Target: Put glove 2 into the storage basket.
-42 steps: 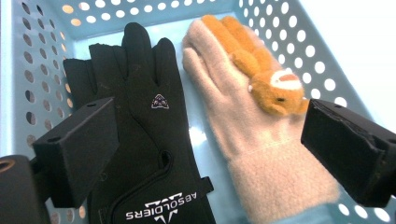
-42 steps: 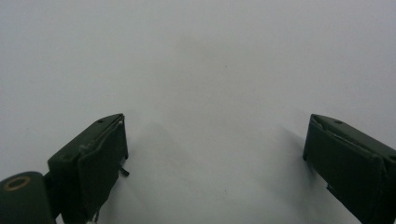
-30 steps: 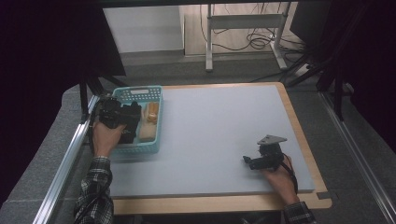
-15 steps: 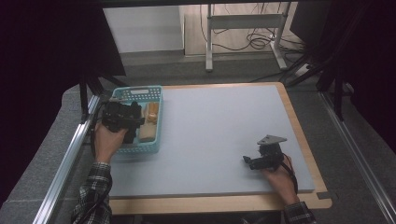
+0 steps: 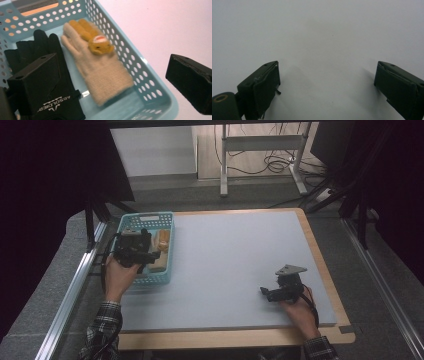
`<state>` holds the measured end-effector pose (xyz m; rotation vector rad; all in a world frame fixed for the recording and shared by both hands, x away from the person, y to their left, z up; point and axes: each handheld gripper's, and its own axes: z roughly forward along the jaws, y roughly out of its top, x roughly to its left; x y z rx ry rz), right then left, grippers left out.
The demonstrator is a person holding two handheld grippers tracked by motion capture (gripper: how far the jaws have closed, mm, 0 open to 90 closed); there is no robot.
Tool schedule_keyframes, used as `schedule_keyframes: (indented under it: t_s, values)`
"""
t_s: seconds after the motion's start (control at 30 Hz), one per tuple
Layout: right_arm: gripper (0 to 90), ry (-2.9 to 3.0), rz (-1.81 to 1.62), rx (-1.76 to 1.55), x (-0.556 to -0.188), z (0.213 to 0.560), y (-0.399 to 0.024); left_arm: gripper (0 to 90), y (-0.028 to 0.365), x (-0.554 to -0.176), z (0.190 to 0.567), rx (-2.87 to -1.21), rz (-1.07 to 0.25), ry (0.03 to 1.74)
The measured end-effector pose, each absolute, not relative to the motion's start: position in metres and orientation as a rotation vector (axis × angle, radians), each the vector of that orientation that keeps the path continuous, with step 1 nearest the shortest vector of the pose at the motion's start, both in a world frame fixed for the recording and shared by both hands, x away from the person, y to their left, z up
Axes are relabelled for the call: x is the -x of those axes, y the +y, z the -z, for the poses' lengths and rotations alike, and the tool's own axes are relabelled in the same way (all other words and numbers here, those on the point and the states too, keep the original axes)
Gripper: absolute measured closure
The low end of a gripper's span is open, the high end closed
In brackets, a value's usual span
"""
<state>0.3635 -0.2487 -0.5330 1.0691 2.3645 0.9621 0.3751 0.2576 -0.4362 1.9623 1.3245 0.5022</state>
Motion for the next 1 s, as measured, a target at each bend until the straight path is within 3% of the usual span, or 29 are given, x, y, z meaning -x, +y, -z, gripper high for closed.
schedule_keyframes:
  t_s: [1.0]
  values:
    - [6.3,2.365,-0.961,-1.067,-0.364,0.533,-0.249,0.0,0.2,-0.344,0.432,-2.035,-0.497,1.108]
